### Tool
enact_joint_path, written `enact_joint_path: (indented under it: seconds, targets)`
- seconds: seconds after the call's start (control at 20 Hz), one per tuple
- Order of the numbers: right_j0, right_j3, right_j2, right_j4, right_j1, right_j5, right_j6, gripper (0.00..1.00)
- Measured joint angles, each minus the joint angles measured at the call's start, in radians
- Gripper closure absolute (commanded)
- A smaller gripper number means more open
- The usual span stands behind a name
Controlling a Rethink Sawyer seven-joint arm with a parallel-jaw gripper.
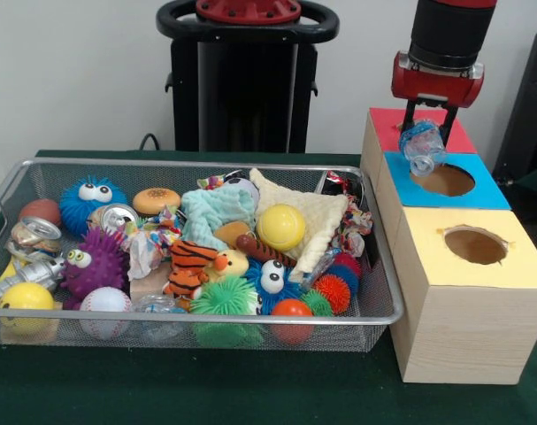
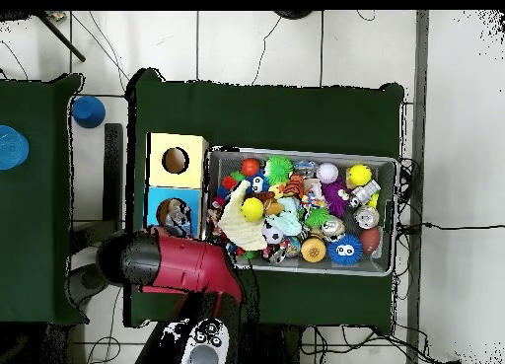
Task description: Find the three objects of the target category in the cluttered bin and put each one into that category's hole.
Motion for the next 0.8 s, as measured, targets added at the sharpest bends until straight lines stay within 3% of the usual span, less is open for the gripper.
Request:
enact_joint_path:
  seconds: [0.8]
  targets:
    - [0.051, -0.060, -0.058, 0.019, 0.044, 0.061, 0.001, 1.00]
